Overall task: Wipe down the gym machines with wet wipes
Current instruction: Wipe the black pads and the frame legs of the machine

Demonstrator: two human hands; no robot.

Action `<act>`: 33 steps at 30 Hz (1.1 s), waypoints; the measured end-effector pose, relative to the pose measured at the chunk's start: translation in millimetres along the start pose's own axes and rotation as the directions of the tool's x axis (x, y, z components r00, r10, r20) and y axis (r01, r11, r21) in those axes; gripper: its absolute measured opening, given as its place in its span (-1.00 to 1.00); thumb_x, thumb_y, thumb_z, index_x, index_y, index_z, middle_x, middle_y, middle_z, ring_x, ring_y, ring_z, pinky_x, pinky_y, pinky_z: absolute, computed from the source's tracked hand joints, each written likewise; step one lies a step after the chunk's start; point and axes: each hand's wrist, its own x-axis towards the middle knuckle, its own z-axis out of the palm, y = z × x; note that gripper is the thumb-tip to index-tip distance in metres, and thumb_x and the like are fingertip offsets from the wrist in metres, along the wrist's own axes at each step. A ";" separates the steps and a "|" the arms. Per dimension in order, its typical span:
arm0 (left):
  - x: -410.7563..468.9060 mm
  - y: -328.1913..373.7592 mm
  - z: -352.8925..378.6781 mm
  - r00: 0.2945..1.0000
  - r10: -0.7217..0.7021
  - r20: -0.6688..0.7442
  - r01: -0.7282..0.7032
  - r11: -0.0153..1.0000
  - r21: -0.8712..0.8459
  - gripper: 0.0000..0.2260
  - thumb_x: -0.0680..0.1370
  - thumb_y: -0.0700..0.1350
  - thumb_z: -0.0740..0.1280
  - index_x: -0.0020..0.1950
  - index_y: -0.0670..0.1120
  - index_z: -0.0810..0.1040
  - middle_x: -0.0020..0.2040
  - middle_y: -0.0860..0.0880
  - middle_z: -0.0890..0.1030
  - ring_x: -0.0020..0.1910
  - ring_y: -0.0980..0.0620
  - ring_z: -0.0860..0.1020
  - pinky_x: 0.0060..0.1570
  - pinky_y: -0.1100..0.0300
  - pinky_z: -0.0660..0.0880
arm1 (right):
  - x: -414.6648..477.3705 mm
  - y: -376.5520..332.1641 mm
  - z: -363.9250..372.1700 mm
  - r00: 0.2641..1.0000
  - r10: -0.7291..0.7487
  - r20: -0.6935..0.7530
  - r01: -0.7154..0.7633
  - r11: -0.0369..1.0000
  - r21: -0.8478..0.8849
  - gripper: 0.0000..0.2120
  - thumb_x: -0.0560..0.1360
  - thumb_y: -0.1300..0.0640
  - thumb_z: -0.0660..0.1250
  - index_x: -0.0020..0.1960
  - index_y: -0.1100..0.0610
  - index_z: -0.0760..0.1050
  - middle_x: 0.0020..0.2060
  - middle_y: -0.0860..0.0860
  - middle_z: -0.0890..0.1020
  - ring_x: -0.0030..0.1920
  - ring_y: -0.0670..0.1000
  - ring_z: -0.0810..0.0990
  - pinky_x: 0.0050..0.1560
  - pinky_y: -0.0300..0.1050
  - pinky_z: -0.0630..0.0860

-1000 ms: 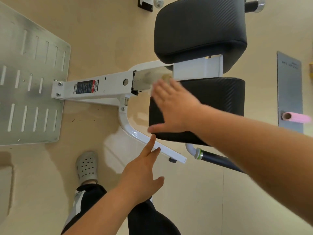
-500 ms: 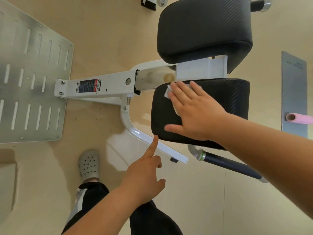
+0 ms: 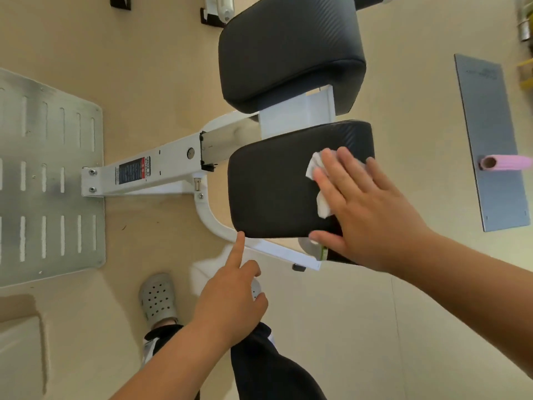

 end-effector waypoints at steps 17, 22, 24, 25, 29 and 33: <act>-22.6 127.3 -62.1 0.945 0.185 -0.271 -0.119 0.963 0.242 -0.59 0.55 0.08 0.39 0.37 0.09 0.42 0.55 0.08 0.21 0.31 0.00 0.47 0.25 0.05 0.50 | -52.1 3.5 62.0 0.923 0.377 -0.077 -0.138 0.512 0.848 -0.18 0.61 -0.37 0.07 0.68 0.02 -0.14 0.68 -0.02 -0.10 0.66 0.05 -0.05 0.59 0.11 0.19; -18.2 153.6 -62.3 0.928 0.231 -0.294 -0.134 0.939 0.315 -0.53 0.58 0.06 0.37 0.46 0.07 0.38 0.56 0.06 0.23 0.53 0.04 0.23 0.49 0.04 0.30 | -9.0 16.2 49.5 0.835 0.532 0.141 -0.225 0.095 0.970 -0.10 0.49 -0.52 0.00 0.66 -0.08 -0.13 0.65 0.03 0.05 0.63 0.10 0.10 0.52 0.24 0.30; -10.7 152.7 -66.9 0.928 0.240 -0.284 -0.140 0.933 0.332 -0.51 0.58 0.07 0.37 0.48 0.08 0.35 0.56 0.06 0.24 0.53 0.03 0.23 0.48 -0.01 0.31 | -17.4 10.2 50.4 0.837 0.542 0.078 -0.208 0.182 0.961 -0.15 0.50 -0.53 -0.03 0.65 -0.15 -0.10 0.65 0.05 0.04 0.62 0.14 0.11 0.51 0.24 0.31; -5.6 150.0 -71.0 0.930 0.246 -0.271 -0.145 0.928 0.344 -0.50 0.58 0.08 0.36 0.49 0.08 0.33 0.56 0.05 0.23 0.53 0.03 0.22 0.48 0.00 0.31 | -26.5 3.6 53.2 0.844 0.536 0.025 -0.177 0.235 0.956 -0.19 0.51 -0.52 -0.05 0.64 -0.18 -0.10 0.66 0.04 -0.01 0.63 0.14 0.07 0.53 0.22 0.28; 15.9 137.2 -93.2 0.948 0.263 -0.177 -0.178 0.905 0.387 -0.47 0.60 0.11 0.34 0.52 0.08 0.28 0.57 0.05 0.21 0.53 0.02 0.21 0.44 0.09 0.26 | -60.8 -42.4 54.3 0.782 0.623 0.033 -0.193 0.191 0.962 -0.18 0.52 -0.51 -0.09 0.65 -0.15 -0.17 0.66 -0.13 -0.14 0.65 -0.03 -0.17 0.62 0.06 0.10; 21.5 126.5 -117.4 0.938 0.344 -0.028 -0.304 0.863 0.404 -0.46 0.59 0.09 0.36 0.53 0.08 0.27 0.55 0.05 0.23 0.52 0.02 0.21 0.44 0.08 0.28 | -33.2 -46.9 39.6 0.628 0.736 0.253 -0.320 -0.052 0.946 -0.18 0.53 -0.46 0.08 0.63 -0.07 -0.01 0.61 -0.06 0.09 0.63 0.08 0.09 0.55 0.10 0.27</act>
